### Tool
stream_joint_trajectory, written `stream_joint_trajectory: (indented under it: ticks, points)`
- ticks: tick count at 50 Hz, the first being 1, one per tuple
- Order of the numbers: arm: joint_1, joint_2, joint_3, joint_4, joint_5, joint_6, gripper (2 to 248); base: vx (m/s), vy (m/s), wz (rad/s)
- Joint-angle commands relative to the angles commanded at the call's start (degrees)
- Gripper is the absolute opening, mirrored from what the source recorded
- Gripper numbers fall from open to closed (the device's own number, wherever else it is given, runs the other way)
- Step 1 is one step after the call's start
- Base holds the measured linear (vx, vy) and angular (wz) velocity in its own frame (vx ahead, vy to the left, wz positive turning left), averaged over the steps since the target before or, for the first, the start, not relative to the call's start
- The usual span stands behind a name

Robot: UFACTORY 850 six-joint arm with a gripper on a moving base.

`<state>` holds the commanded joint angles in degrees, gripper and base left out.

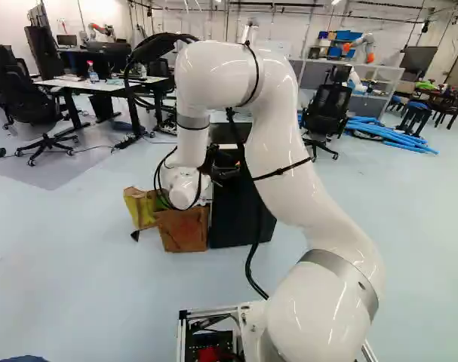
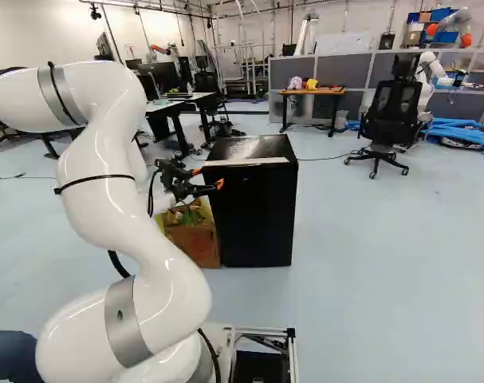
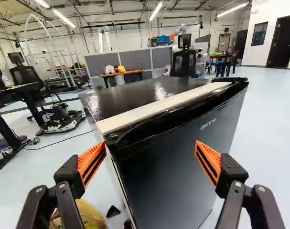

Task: Grab a drink from the fridge

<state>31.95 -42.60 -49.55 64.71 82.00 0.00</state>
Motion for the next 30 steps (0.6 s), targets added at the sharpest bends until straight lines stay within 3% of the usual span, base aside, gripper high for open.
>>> stream_joint_trajectory:
  ticks: [30]
  points:
    - [-0.2, -1.6, -2.8, 2.1, 0.0, 0.0, 247, 0.000, 0.000, 0.000]
